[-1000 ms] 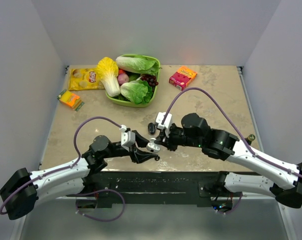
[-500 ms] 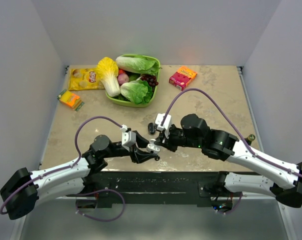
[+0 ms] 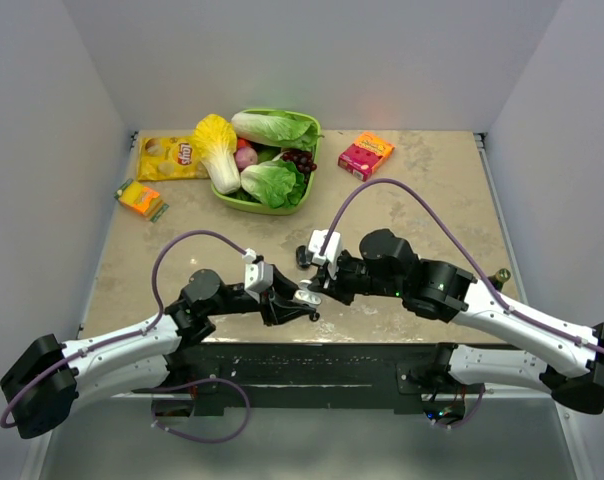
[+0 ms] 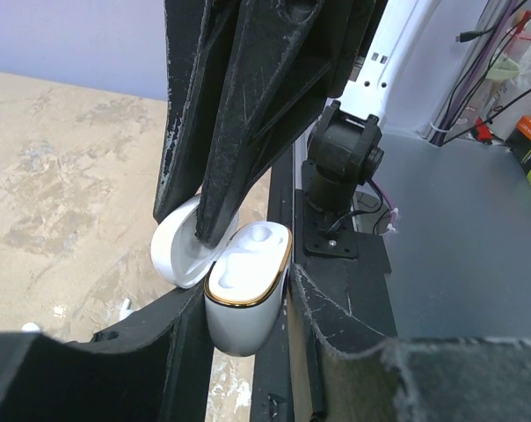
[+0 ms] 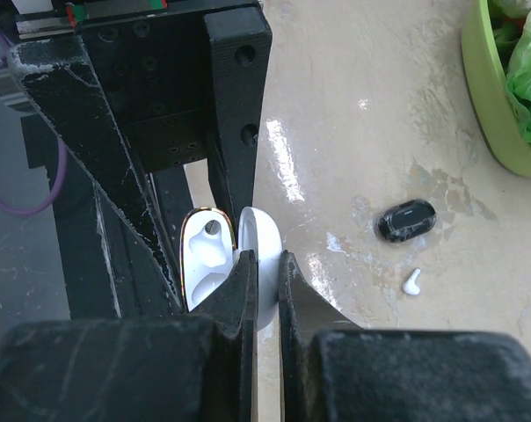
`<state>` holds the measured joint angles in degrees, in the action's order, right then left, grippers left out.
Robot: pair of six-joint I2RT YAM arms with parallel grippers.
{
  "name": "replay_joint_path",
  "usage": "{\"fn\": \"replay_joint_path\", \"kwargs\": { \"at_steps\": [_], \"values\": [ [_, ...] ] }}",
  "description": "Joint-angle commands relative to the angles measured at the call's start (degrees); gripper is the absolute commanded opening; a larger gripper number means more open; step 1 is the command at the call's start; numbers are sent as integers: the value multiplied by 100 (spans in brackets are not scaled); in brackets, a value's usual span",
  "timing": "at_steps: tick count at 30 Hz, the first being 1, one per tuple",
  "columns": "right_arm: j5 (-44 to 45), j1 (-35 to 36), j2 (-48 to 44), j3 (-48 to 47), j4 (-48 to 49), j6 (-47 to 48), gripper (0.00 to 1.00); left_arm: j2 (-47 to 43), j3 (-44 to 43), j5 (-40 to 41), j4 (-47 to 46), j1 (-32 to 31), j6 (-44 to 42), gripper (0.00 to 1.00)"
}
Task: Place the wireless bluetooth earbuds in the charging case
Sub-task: Open the charging case, then pick up the earbud from the center of the board.
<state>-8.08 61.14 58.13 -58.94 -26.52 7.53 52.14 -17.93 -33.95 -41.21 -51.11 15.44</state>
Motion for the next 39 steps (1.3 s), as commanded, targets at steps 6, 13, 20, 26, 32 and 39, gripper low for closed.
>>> {"fn": "replay_joint_path", "kwargs": {
  "at_steps": [6,13,20,26,32,39],
  "values": [
    [718,47,-100,-180,358,-480,54,-63,97,275,-581,31,-6,0],
    [1843,-23,-653,-101,973,-1280,86,-151,299,793,-563,31,-94,0],
    [3540,-339,-812,803,1009,-2446,98,-511,677,1637,-327,5,-120,0],
    [2682,-1385,-575,2007,1271,-3485,72,-1056,1055,2077,-168,-188,-129,0],
    [2276,-1641,154,2501,1799,-3522,55,-1206,1353,2191,-273,-311,-68,0],
    [2056,-1685,1103,2150,2538,-3109,47,-1241,1398,2165,-309,-338,-68,0]
  ]
}}
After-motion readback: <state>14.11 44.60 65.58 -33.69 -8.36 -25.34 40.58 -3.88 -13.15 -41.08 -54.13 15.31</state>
